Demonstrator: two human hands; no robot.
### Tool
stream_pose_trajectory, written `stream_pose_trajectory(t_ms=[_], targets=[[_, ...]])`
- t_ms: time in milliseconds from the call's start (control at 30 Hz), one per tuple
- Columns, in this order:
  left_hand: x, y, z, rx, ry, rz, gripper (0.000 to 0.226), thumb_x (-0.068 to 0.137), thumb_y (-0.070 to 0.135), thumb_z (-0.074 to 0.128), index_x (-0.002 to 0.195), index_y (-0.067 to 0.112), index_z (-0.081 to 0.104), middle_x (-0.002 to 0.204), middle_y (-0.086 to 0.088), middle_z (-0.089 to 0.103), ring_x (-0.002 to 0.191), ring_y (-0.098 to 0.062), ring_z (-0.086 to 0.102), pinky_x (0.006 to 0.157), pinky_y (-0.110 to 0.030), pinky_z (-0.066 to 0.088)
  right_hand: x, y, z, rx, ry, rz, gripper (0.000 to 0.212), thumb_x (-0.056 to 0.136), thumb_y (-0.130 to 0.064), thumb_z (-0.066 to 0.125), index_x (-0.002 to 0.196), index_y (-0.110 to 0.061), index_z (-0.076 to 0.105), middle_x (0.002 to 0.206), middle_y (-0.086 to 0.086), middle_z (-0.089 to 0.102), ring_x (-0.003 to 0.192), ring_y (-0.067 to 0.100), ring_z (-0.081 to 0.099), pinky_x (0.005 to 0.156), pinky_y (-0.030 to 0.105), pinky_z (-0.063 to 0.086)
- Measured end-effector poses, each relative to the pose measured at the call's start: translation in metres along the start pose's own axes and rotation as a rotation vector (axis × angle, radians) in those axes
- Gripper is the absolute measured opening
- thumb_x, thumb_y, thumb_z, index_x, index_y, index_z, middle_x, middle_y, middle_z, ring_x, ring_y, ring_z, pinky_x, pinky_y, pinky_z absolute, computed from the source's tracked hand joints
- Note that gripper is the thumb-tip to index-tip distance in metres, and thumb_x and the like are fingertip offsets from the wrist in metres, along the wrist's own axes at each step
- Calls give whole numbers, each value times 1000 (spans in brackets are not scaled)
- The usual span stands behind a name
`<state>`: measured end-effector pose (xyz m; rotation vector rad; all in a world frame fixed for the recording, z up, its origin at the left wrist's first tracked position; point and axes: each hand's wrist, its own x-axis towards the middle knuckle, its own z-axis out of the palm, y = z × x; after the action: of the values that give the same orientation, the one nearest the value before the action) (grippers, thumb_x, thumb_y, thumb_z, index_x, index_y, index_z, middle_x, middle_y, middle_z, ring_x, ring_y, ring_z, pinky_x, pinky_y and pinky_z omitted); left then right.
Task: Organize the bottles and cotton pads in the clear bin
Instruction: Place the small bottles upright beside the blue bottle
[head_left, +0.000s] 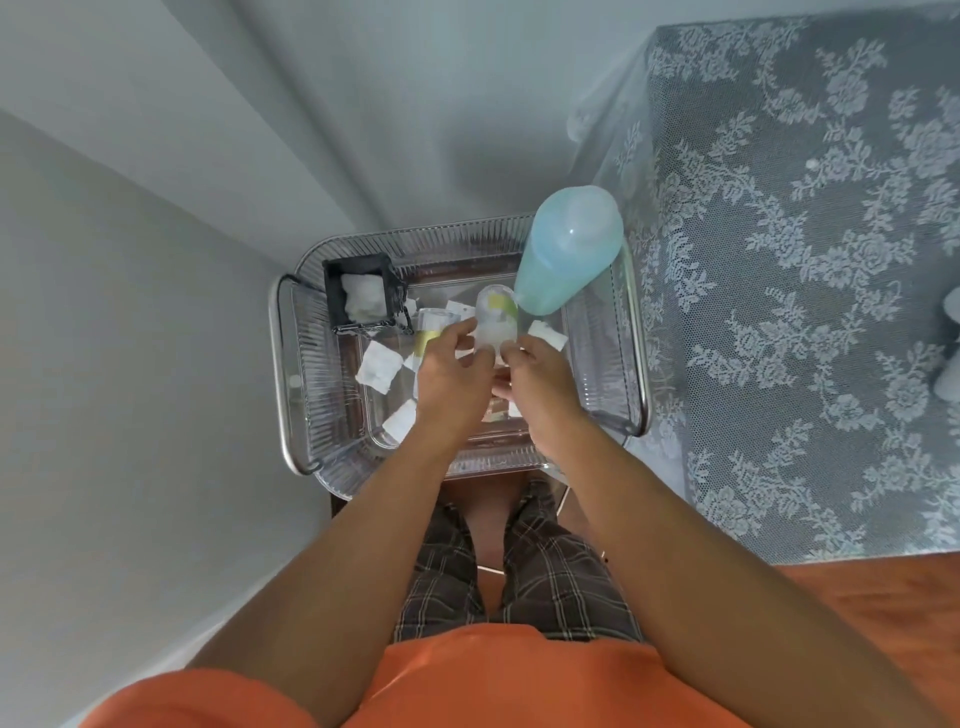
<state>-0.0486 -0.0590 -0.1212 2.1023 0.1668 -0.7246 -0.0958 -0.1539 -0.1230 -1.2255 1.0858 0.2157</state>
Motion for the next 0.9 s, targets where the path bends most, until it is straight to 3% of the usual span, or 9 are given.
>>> stream_pose_trajectory(t_ms=[67,133,200,300,433,567,700,767,900], targets=[[6,9,-2,15,21,16,34,97,28,60,131,24,62,117,10,66,90,9,63,64,-4,46,4,-7,3,94,17,0,28,103,-13,45,121,-12,67,117,17,72,109,34,71,92,48,62],[13,17,-2,16,22,15,34,96,27,59,129,22,64,117,8,67,101,-10,66,84,-28,56,6,-14,8,170,23,6,33,102,-8,41,121,-15,67,118,14,72,109,32,71,91,46,62],[19,24,-1,24,11,12,34,96,25,59,129,23,64,115,9,68,104,-15,66,92,-39,55,6,-21,15,238,40,11,37,101,-5,38,120,-19,67,116,10,74,100,24,74,88,41,63],[28,35,0,39,-1,11,35,94,27,60,128,25,64,114,11,67,101,-15,68,93,-41,55,9,-29,25,326,103,8,33,101,-8,39,109,-21,68,114,10,73,101,22,72,93,45,61],[39,44,-2,49,4,17,38,93,25,60,130,28,66,108,8,72,98,-13,68,91,-39,55,19,-41,37,439,184,98,30,100,-6,46,123,-9,66,119,16,72,111,29,69,102,51,55],[42,41,-8,16,-15,64,41,93,18,58,132,31,65,111,11,73,100,-5,67,87,-29,54,22,-43,38,521,175,108,31,102,-1,48,124,-11,67,121,11,73,106,23,73,98,47,58],[29,18,-15,42,34,142,35,97,23,59,133,22,63,121,11,68,107,-3,63,84,-14,46,18,-28,28,434,192,106,27,103,-4,49,104,-19,71,115,5,74,101,17,73,88,37,61],[16,-1,-19,91,91,209,30,98,19,60,127,14,66,118,4,69,105,-9,64,86,-20,51,15,-14,21,301,217,126,28,102,-8,48,89,-20,70,102,2,71,91,15,69,80,36,55],[-8,-41,-24,227,191,289,28,94,5,61,121,6,65,120,-9,64,109,-24,61,93,-38,52,11,19,16,33,111,192,23,103,-13,46,102,-7,68,95,2,64,87,23,61,79,41,51]])
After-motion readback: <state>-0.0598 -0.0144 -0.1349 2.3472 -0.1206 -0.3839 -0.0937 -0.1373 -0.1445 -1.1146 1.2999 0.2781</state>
